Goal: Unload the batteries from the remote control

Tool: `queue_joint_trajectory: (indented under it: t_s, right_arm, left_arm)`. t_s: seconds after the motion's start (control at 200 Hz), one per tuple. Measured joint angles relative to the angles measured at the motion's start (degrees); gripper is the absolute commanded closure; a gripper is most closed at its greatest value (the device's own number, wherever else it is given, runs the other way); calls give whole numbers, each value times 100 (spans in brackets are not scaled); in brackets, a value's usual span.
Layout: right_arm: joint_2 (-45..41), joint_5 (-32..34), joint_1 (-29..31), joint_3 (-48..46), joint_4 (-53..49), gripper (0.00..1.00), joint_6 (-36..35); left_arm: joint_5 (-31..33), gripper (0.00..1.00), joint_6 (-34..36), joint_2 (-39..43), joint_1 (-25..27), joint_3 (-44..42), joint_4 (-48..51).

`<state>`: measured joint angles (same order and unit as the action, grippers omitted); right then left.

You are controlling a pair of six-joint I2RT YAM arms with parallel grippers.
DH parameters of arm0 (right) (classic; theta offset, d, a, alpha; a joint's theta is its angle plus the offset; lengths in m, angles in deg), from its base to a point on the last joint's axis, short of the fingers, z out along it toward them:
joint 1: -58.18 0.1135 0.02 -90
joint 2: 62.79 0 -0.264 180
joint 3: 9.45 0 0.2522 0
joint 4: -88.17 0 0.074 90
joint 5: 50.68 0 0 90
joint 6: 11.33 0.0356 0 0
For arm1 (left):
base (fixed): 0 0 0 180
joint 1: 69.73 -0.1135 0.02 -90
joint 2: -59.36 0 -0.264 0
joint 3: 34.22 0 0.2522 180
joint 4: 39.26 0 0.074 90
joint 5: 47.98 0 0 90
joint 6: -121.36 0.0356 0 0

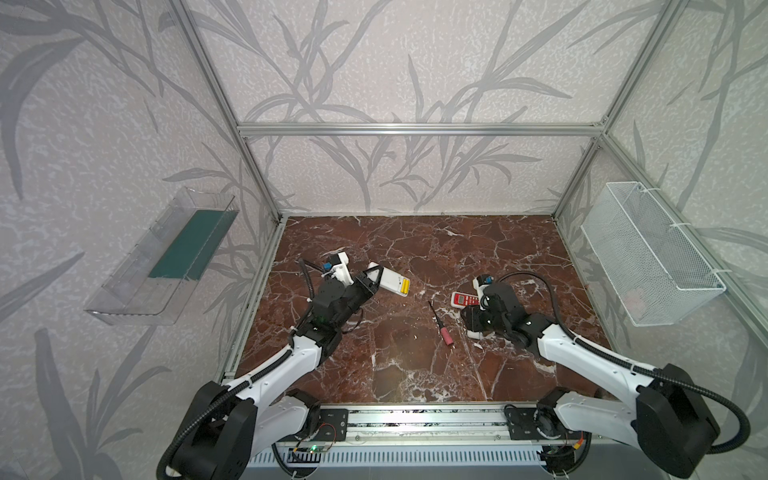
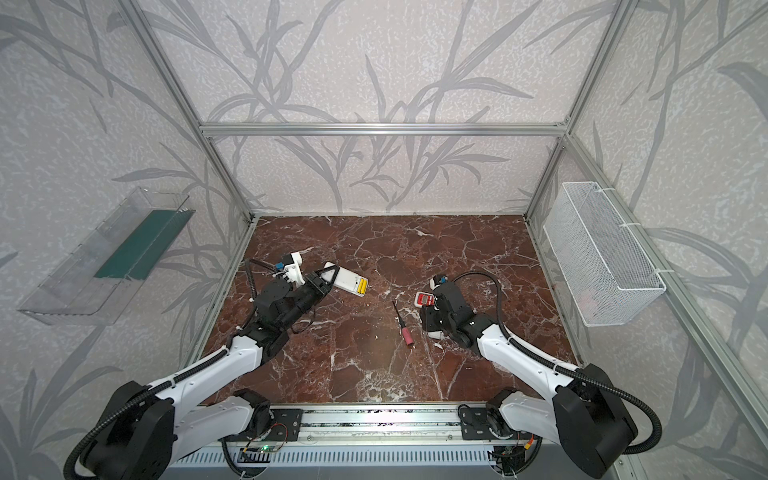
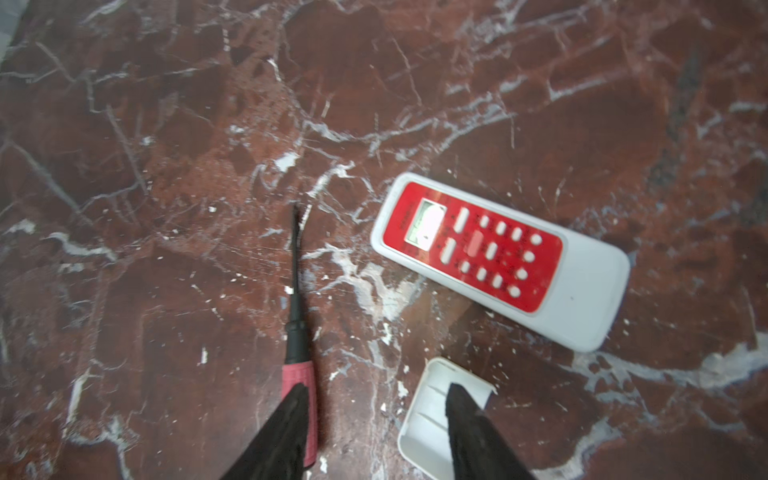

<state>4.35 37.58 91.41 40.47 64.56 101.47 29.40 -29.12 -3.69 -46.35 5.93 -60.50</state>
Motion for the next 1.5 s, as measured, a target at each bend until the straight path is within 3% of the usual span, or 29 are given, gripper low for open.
queue_joint_trajectory:
  t_s: [0.24,0.55,0.765,1.14,1.225,1.4,1.5]
  right_arm:
    - [2,-883,466,492,350,40,-1335]
    - [568,-1274,1128,1368,960,30,-2575]
    - [1517,-1335,1309,2291,955,21,-2789]
    - [2446,-1353,1410,2940,721,17,-2852]
    - [2535,-1353,1438,2997,686,19,-2857]
    - [2675,-1401,1458,3075,632,45,-2863]
    - [2717,-1397,1493,3163,514,53,-2892]
  left_arm:
    - [-553,100,299,68,-17,2,299]
    - [-1176,100,452,11,-20,26,439]
    - [-1412,100,450,-94,-20,50,422]
    - [-1456,100,470,-103,-20,52,413]
    - [-1453,100,498,-103,-20,52,417]
    - [-1421,100,553,-103,-20,52,431]
    - [-1405,100,584,-103,-22,55,479]
